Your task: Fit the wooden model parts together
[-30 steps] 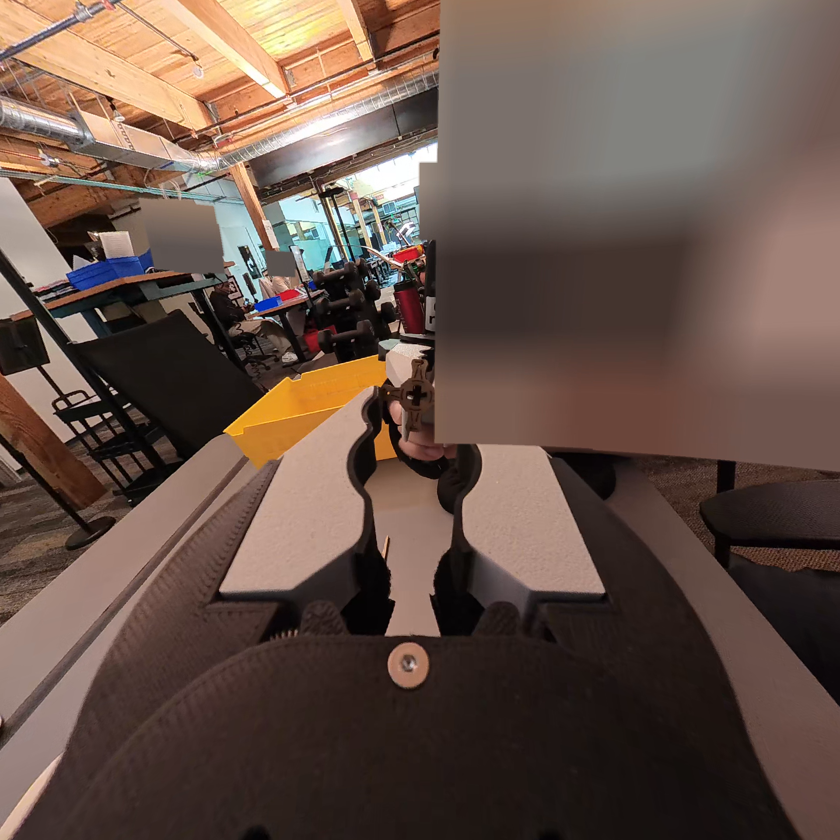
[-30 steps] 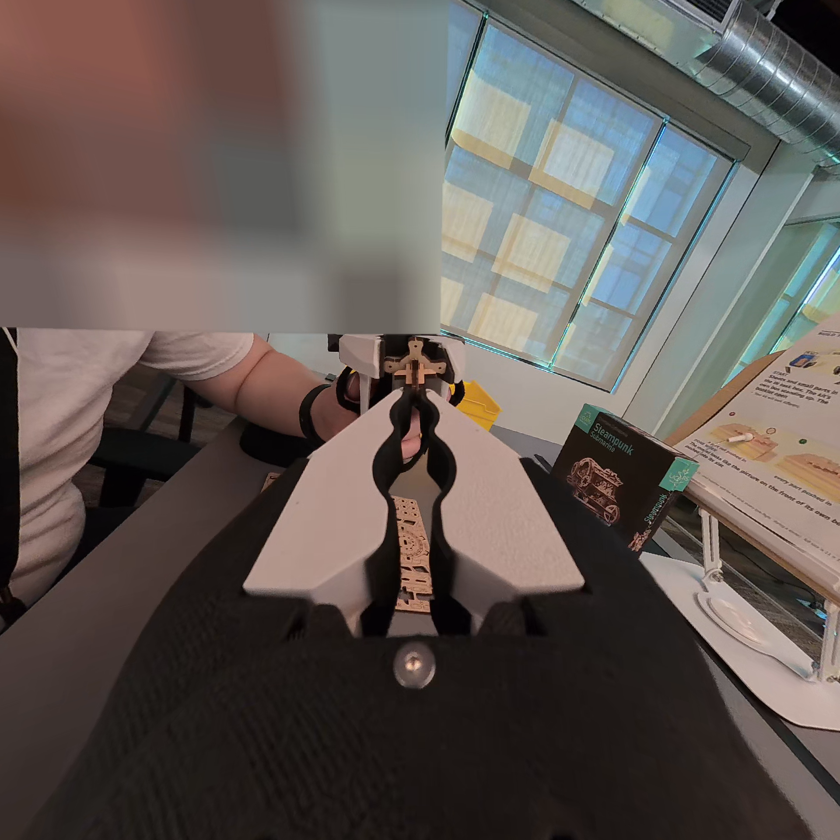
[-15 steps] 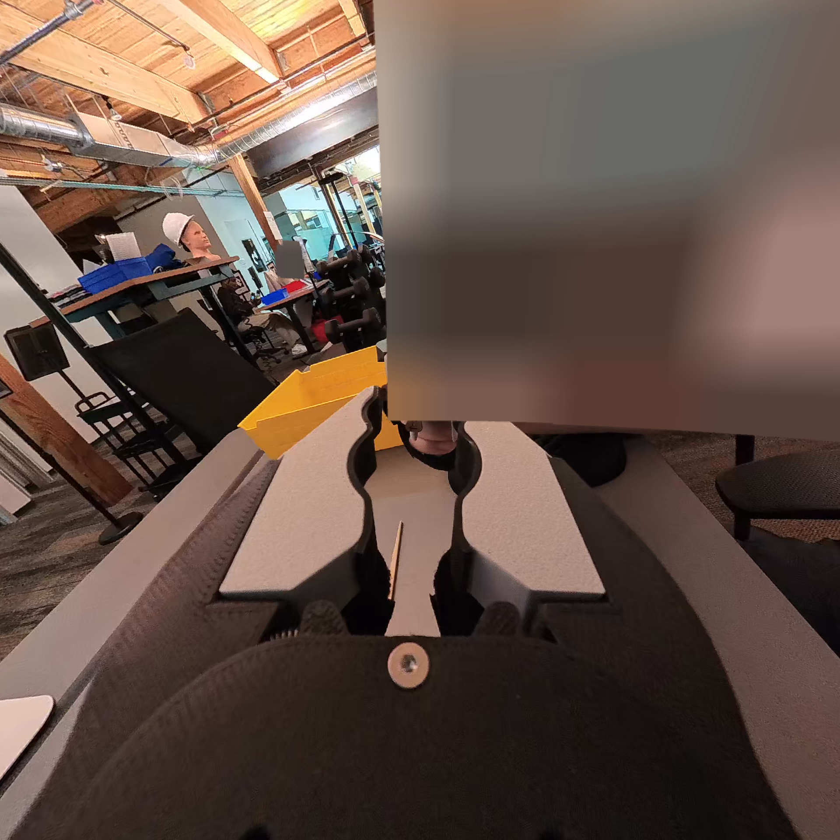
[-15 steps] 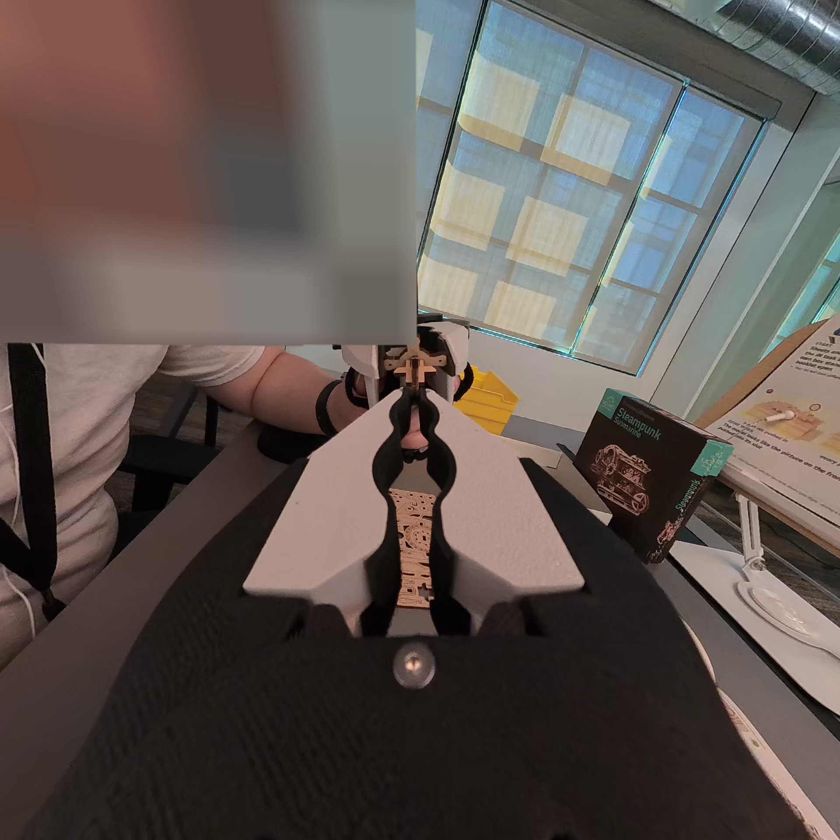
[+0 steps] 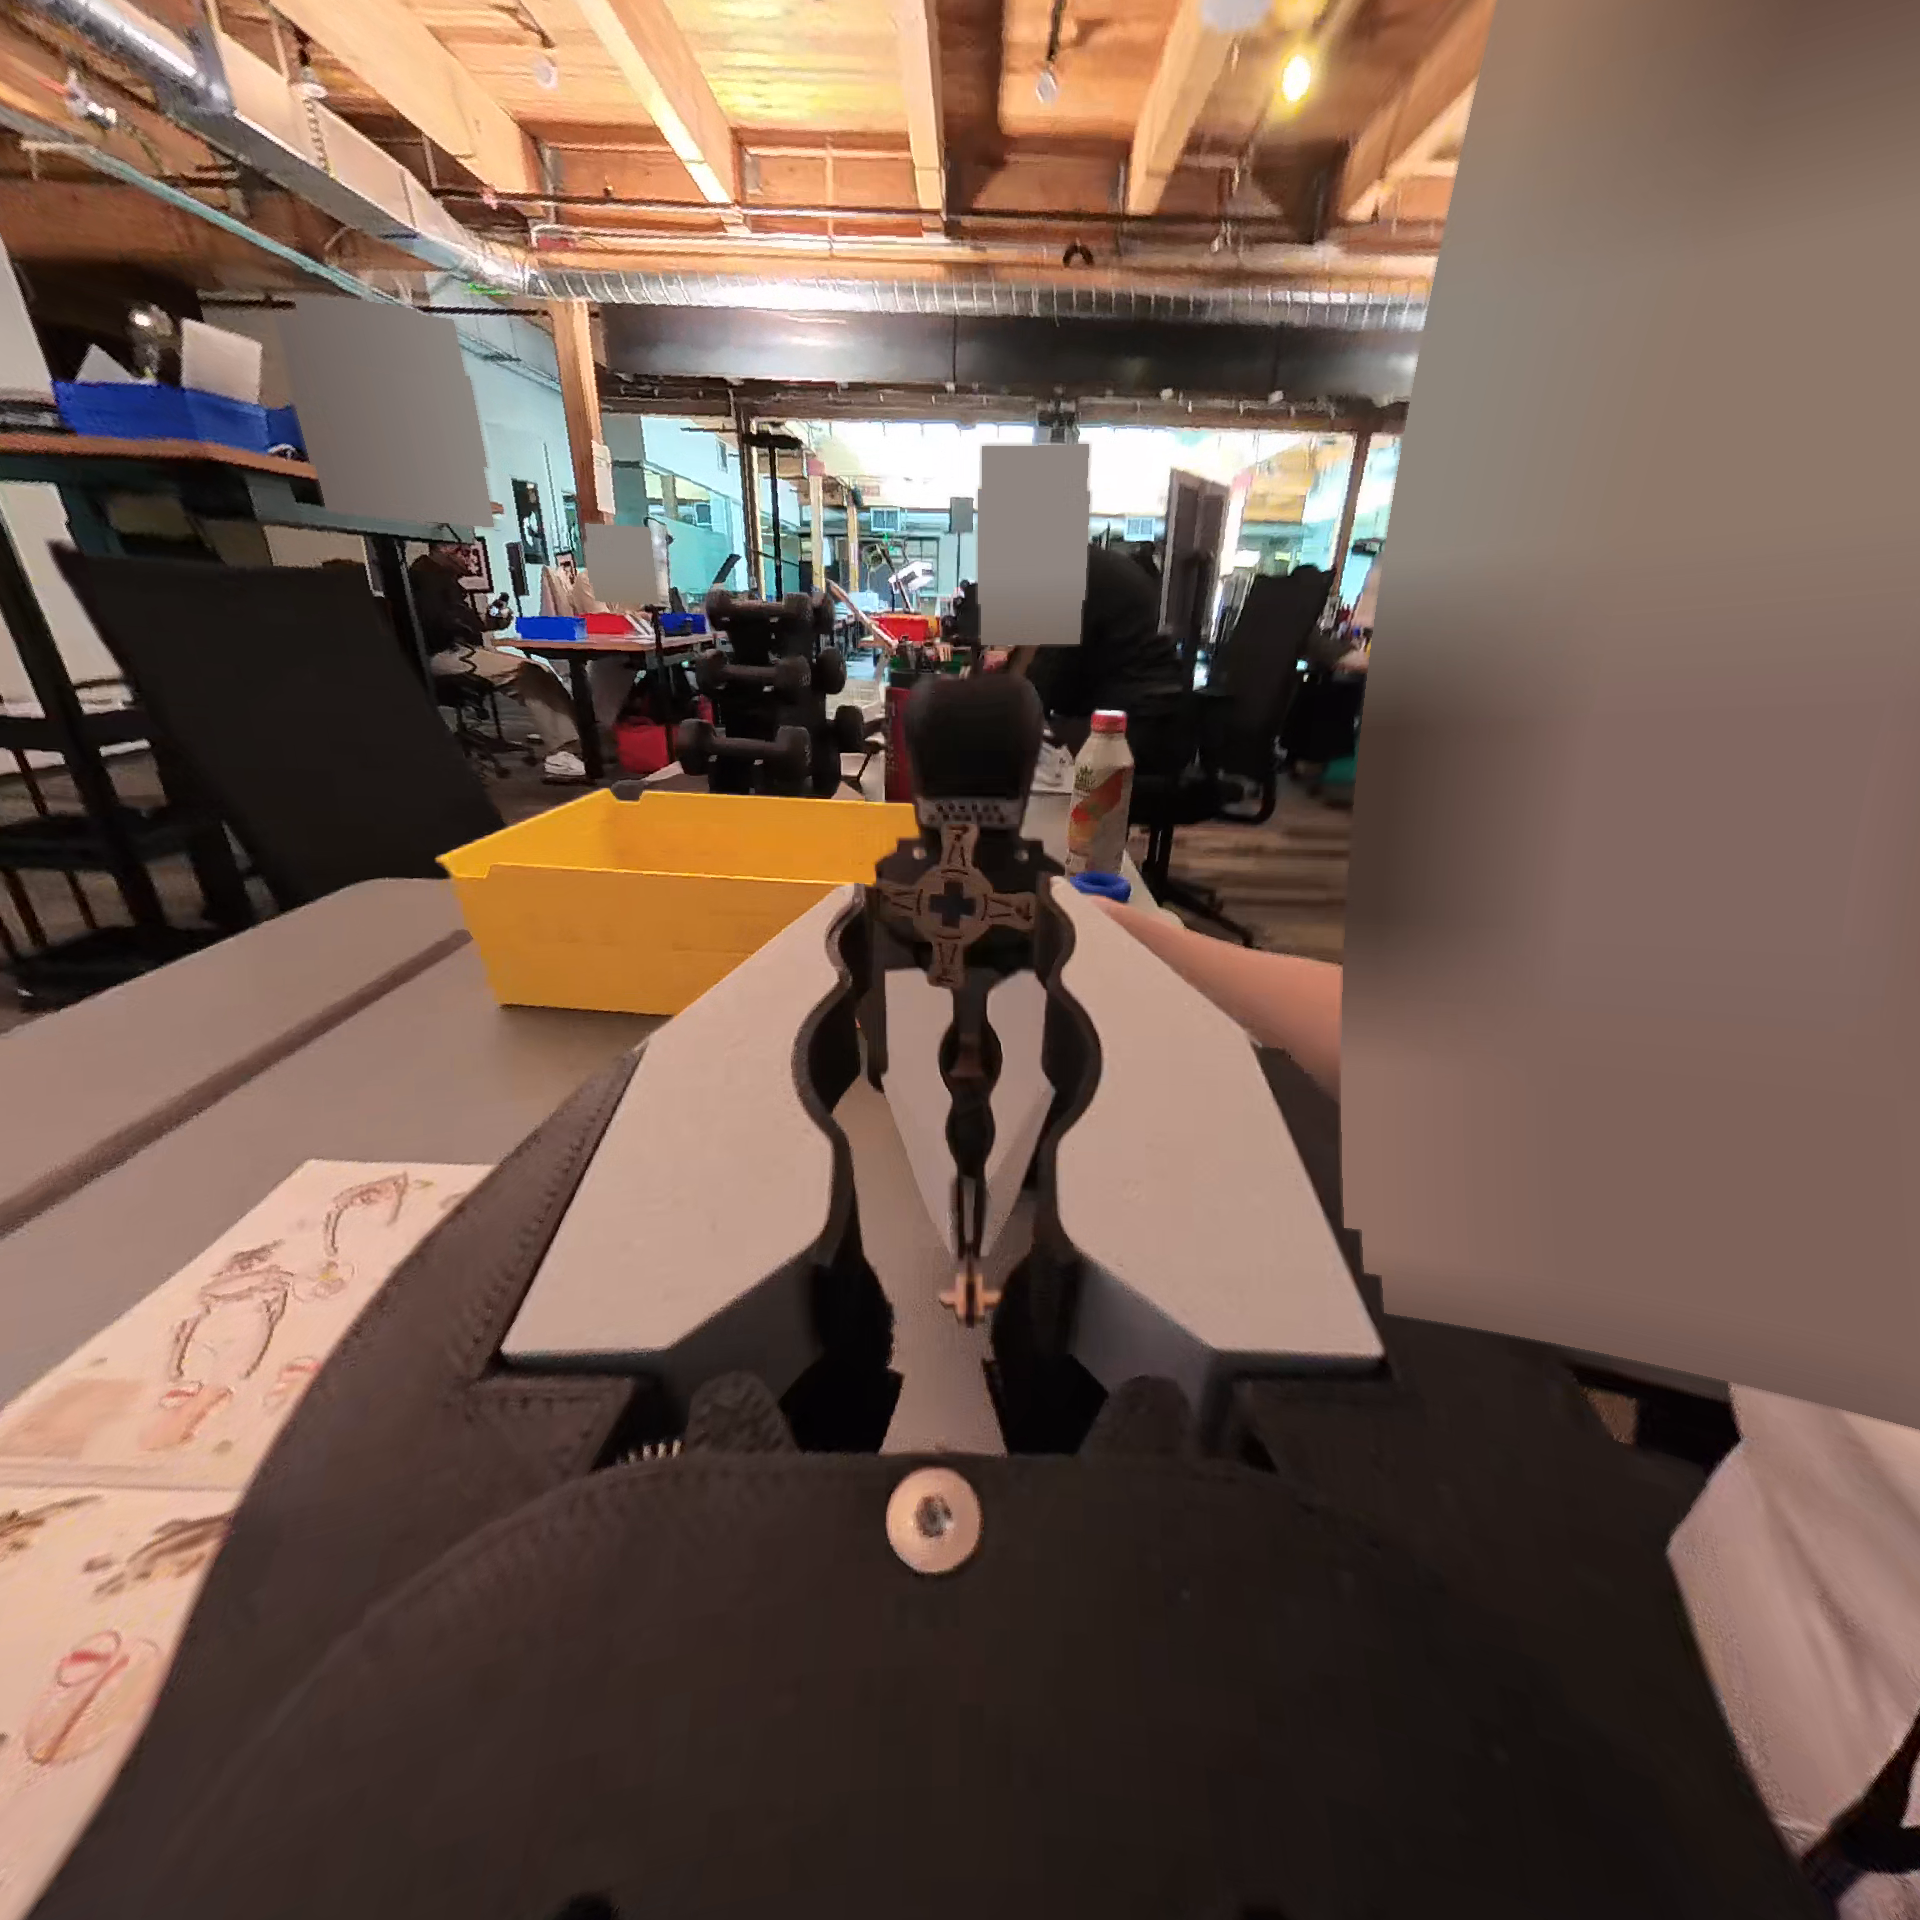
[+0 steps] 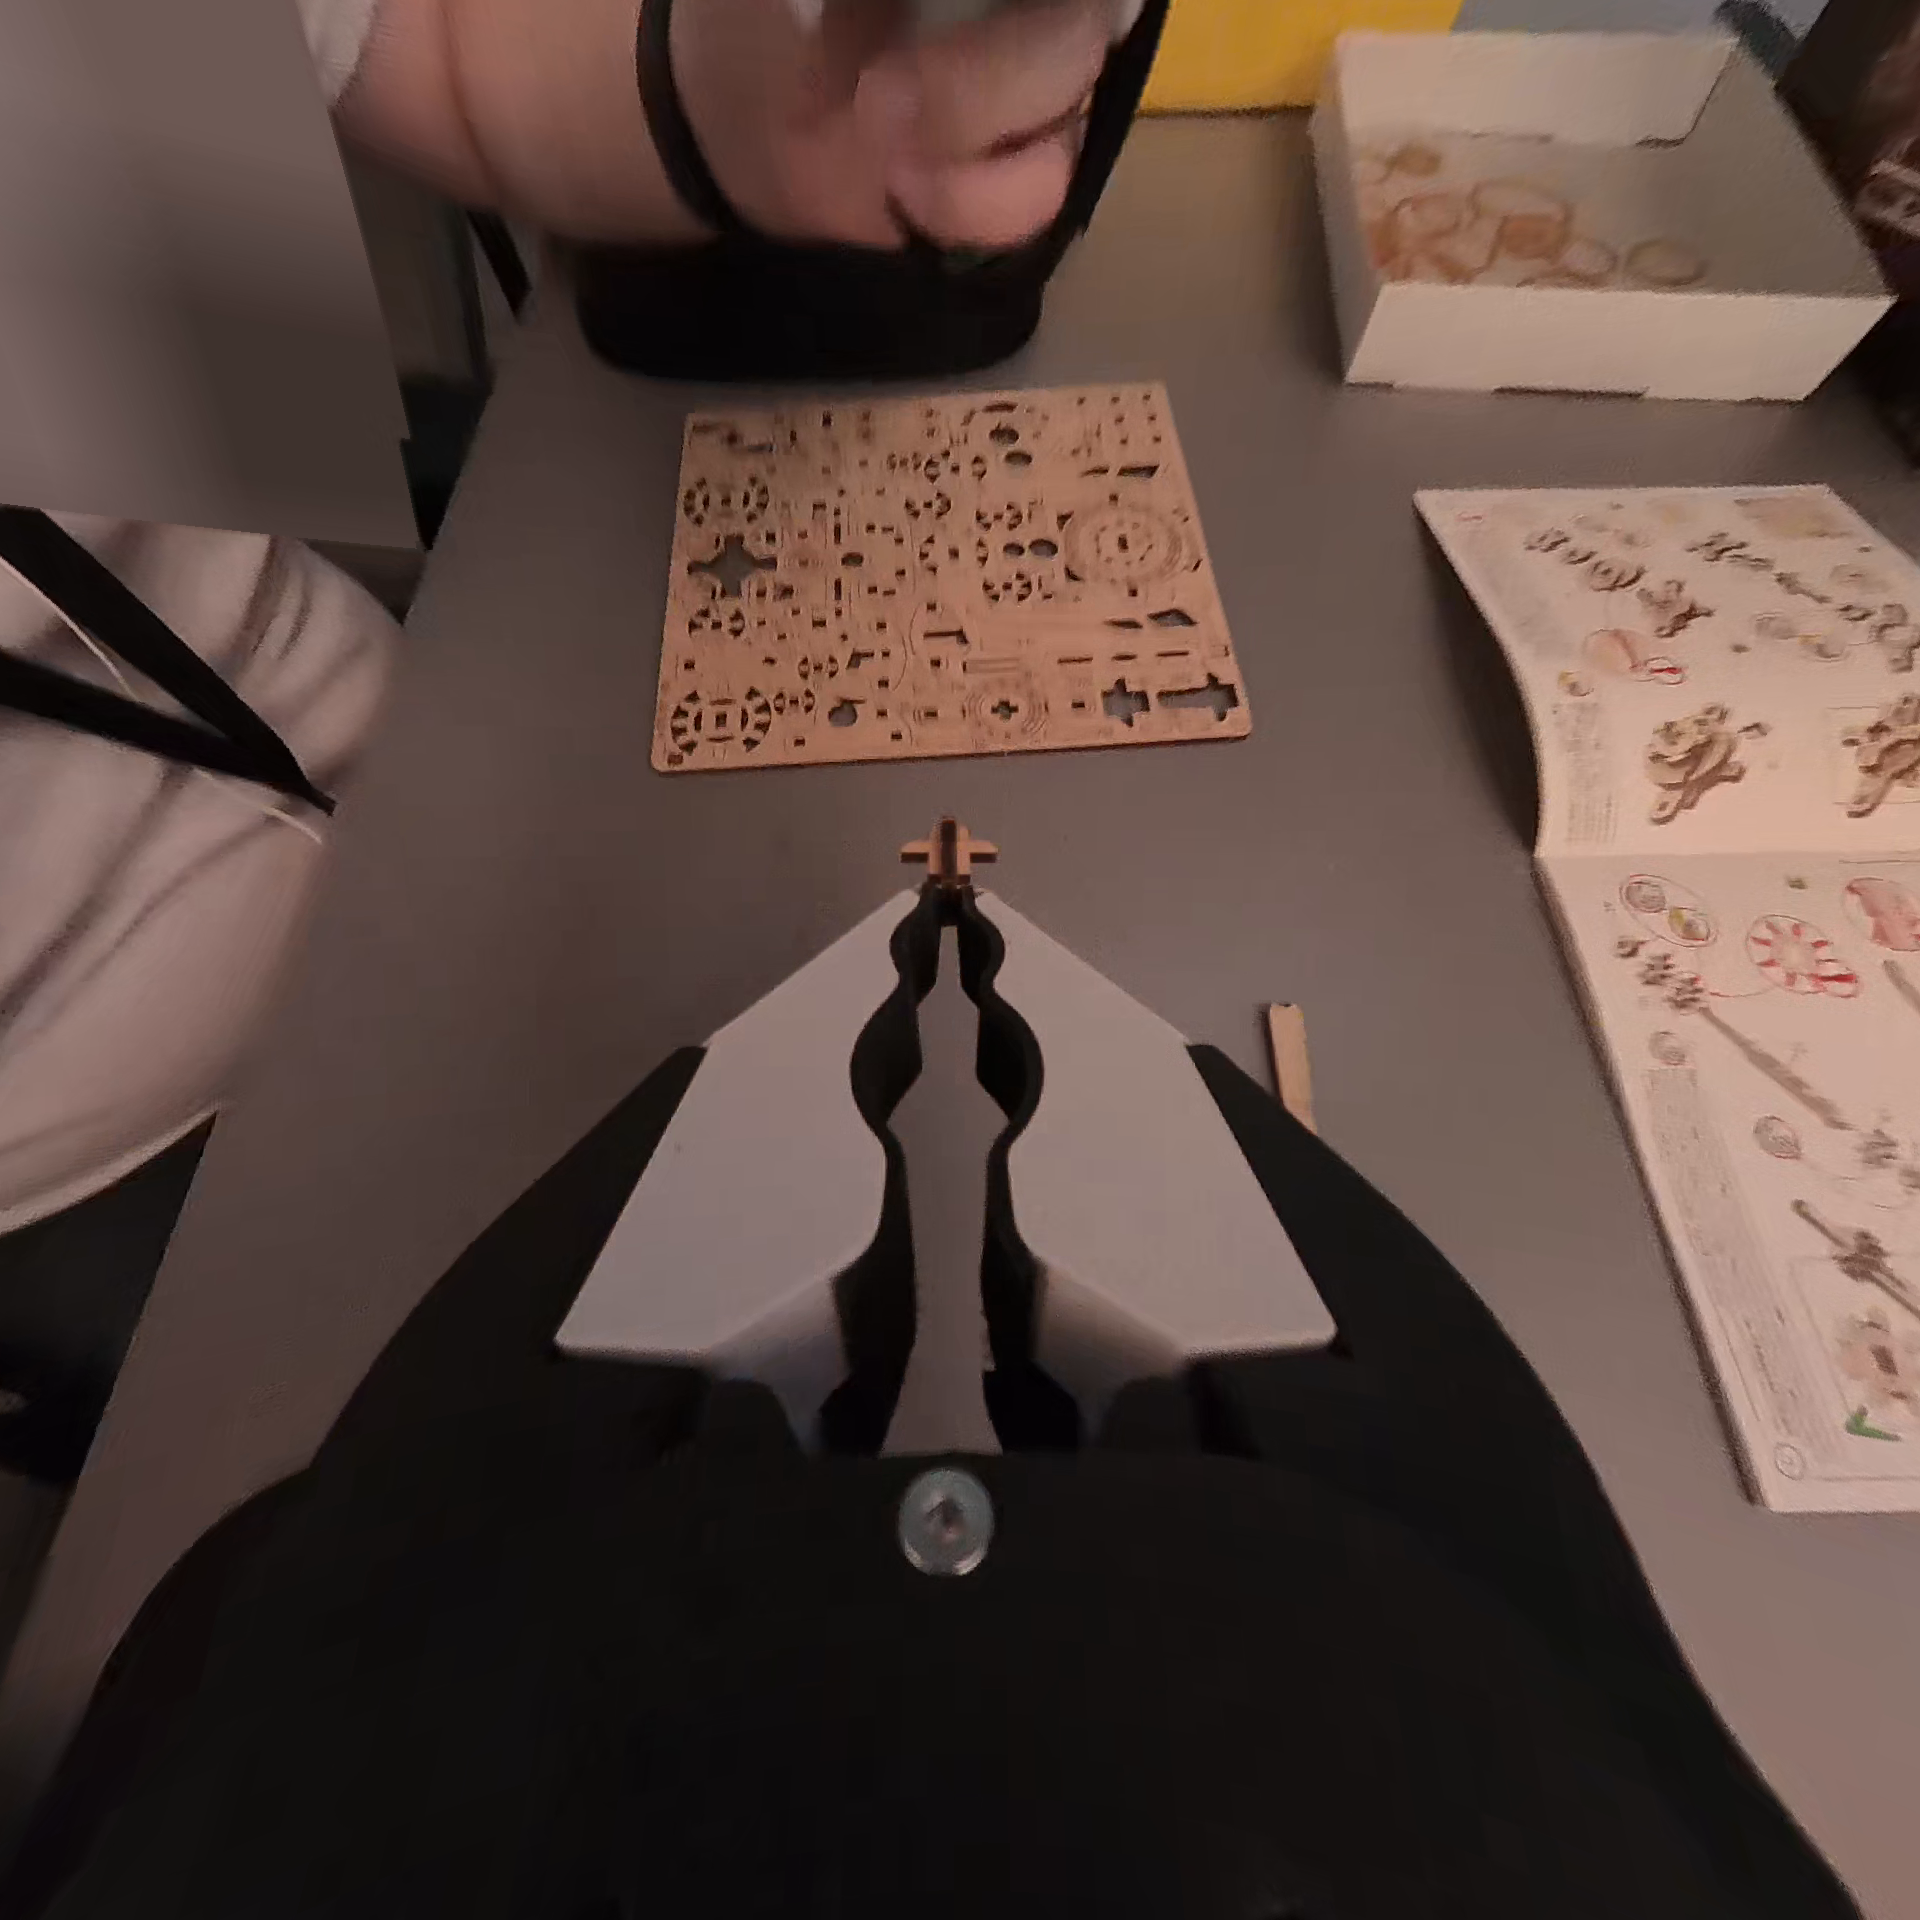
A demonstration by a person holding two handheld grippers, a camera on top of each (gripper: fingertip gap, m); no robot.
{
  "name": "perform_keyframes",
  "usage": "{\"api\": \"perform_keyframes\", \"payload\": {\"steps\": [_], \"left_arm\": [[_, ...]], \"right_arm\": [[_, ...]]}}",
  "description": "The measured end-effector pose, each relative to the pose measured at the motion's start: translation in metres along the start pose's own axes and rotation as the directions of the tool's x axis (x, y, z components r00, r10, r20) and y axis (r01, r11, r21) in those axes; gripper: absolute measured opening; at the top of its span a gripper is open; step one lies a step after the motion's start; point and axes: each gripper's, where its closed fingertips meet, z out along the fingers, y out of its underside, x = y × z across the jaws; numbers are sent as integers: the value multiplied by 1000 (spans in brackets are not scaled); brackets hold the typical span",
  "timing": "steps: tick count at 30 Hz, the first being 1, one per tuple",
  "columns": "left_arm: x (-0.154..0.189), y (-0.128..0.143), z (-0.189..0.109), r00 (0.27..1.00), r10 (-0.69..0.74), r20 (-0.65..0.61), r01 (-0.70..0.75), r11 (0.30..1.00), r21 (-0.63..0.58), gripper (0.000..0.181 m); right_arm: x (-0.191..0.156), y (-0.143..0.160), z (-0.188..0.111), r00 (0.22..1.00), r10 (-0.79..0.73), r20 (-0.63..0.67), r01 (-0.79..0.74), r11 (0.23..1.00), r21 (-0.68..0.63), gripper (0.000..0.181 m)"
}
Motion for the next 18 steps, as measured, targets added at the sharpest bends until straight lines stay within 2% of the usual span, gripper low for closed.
{"api": "perform_keyframes", "payload": {"steps": [4,8,14,16,18], "left_arm": [[-12,-2,-8,998,-60,10,59,998,20,28],[-10,6,-5,998,-56,1,56,998,-4,28],[-11,20,-1,993,-118,-26,118,993,-16,28],[-11,21,0,986,-161,-44,161,987,2,28],[-11,20,0,976,-207,-60,209,977,32,28]], "right_arm": [[16,42,15,998,44,-51,-52,983,-175,1],[17,52,19,995,96,-22,-98,978,-184,2],[27,29,6,994,45,-100,-51,997,-65,23],[27,3,-4,991,6,-131,1,999,49,24],[25,-38,-16,983,-6,-181,46,976,213,23]]}}
